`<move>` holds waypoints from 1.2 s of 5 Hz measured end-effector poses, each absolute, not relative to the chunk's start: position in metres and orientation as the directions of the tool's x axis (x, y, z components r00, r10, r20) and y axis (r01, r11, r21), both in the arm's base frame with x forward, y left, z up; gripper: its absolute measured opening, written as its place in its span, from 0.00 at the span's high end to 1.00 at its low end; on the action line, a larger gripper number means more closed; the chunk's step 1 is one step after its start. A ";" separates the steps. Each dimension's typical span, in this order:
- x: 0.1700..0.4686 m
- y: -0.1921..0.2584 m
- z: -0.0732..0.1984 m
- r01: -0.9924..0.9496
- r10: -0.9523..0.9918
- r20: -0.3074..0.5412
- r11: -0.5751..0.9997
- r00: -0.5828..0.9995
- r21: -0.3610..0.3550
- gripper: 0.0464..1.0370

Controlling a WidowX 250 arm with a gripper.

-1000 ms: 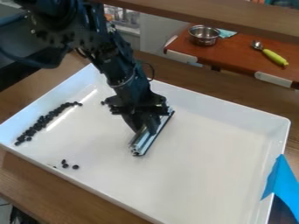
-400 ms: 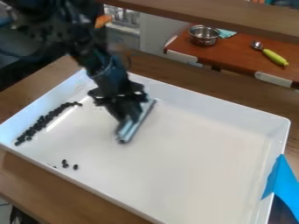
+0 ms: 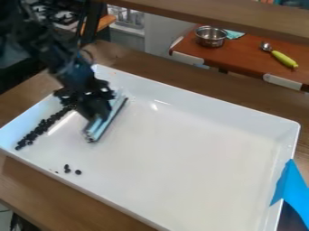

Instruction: Sweep into pile

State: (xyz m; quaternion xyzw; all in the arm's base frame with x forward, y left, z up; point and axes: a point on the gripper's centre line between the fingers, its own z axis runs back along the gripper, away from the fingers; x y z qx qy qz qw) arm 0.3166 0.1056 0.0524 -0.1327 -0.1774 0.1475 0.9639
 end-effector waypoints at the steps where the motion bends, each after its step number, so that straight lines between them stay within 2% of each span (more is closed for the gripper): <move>1: 0.302 0.125 0.051 -0.238 0.330 0.333 0.928 0.883 -0.287 0.69; 2: 0.289 0.144 0.051 -0.257 0.348 0.329 0.922 0.878 -0.290 0.69; 3: 0.282 0.148 0.054 -0.245 0.346 0.310 0.914 0.885 -0.322 0.69; 4: 0.274 0.147 0.076 -0.239 0.365 0.333 0.901 0.870 -0.363 0.69; 5: 0.274 0.099 0.099 -0.150 0.307 0.337 0.895 0.890 -0.420 0.69; 6: 0.270 0.047 0.103 -0.072 0.233 0.333 0.899 0.913 -0.433 0.69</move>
